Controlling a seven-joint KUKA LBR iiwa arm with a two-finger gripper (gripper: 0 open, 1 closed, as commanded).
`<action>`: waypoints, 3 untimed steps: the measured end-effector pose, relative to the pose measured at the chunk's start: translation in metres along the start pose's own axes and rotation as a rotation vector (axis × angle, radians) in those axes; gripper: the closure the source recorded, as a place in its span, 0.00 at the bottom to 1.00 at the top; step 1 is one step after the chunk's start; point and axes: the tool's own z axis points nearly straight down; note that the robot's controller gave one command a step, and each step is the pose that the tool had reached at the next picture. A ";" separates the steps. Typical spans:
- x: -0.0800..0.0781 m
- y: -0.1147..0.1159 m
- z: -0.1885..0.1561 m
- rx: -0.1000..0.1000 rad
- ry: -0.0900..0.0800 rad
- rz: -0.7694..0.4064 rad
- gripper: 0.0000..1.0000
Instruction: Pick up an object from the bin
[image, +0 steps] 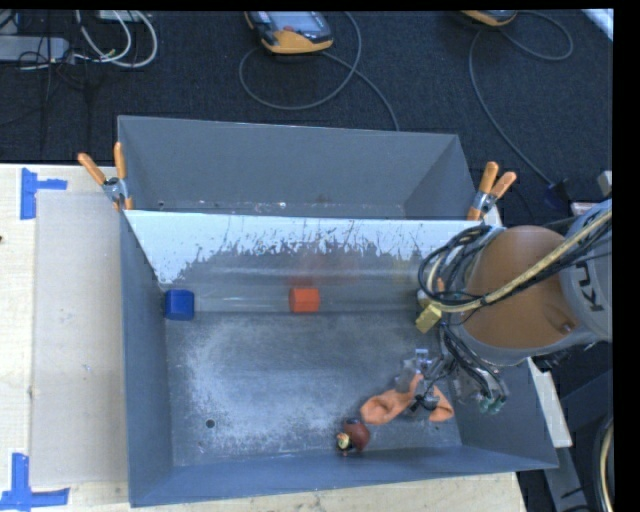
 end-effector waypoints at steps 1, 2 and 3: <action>0.000 0.000 -0.018 0.000 -0.002 0.000 1.00; -0.001 0.000 -0.033 0.001 -0.006 0.000 1.00; -0.001 0.000 -0.041 0.001 -0.007 0.000 1.00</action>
Offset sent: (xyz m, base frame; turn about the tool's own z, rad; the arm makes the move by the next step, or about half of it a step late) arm 0.0000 0.0000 0.0063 0.0000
